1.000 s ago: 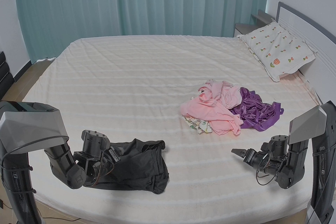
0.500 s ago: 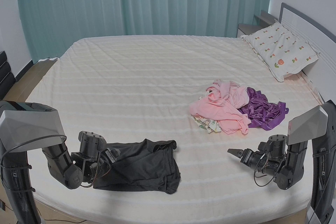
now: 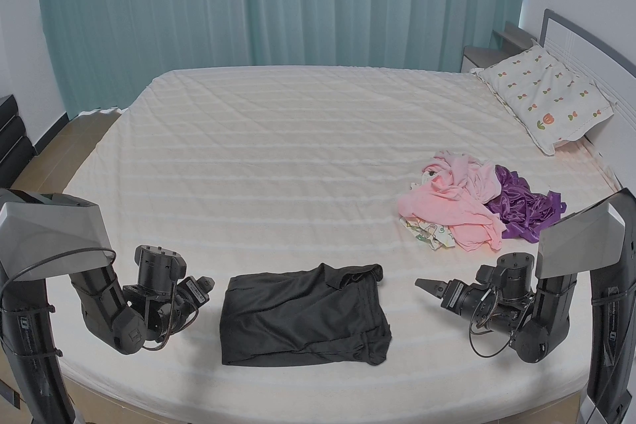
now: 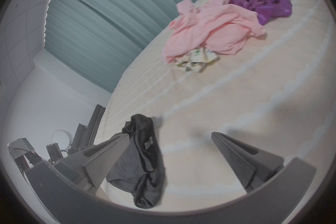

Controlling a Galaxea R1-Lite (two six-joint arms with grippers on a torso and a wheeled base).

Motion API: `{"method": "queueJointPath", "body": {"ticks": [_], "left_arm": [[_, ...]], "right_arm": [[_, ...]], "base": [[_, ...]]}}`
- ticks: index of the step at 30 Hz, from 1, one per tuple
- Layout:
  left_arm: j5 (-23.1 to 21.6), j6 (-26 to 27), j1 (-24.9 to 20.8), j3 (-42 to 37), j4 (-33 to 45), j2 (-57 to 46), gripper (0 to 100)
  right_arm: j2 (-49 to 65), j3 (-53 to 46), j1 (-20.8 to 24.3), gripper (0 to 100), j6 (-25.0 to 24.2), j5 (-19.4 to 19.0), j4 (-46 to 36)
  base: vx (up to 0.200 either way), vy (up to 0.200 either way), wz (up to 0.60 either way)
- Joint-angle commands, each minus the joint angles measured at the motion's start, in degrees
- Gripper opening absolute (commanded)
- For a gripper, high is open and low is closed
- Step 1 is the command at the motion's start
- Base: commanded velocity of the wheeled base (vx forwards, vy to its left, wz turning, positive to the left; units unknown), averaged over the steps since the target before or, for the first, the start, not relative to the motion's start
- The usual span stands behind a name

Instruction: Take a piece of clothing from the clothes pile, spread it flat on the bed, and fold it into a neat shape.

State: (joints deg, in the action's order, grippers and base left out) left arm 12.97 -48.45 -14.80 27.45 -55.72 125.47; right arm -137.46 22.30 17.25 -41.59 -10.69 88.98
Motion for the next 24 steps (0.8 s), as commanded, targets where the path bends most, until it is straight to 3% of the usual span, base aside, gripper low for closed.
{"method": "queueJointPath", "body": {"ticks": [1, 5, 9, 12, 13, 24], "left_arm": [[-0.14, 0.02, 1.53, 0.41, 0.00, 0.04, 100], [-2.69, -0.07, 1.88, 0.14, -0.09, 0.13, 100], [-3.65, -0.16, 1.88, -0.21, -0.26, 0.39, 100], [-3.83, -0.16, 1.88, -0.47, -0.35, 0.66, 100], [-3.83, -0.51, 1.88, -0.56, -0.35, 0.75, 100], [-3.83, -0.77, 1.88, -0.47, -1.23, 2.06, 100]], "right_arm": [[1.41, 1.43, 3.49, 100, -0.59, 1.90, 0.58], [1.32, 4.60, 8.33, 100, -0.59, 2.78, -0.65], [2.90, 10.14, 11.93, 100, -0.59, 4.28, -8.82], [2.81, 14.09, 14.13, 100, -0.68, 6.82, -14.01], [2.55, 16.55, 15.18, 100, -0.68, 9.37, -17.35], [0.62, 19.01, 14.74, 100, -0.51, 10.25, -20.07]], "base": [[0.000, 0.200, 0.00], [0.000, 0.200, 0.00], [0.000, 0.150, 0.00], [0.000, 0.000, 0.00], [0.000, 0.000, 0.00], [0.000, 0.000, 0.00]]}}
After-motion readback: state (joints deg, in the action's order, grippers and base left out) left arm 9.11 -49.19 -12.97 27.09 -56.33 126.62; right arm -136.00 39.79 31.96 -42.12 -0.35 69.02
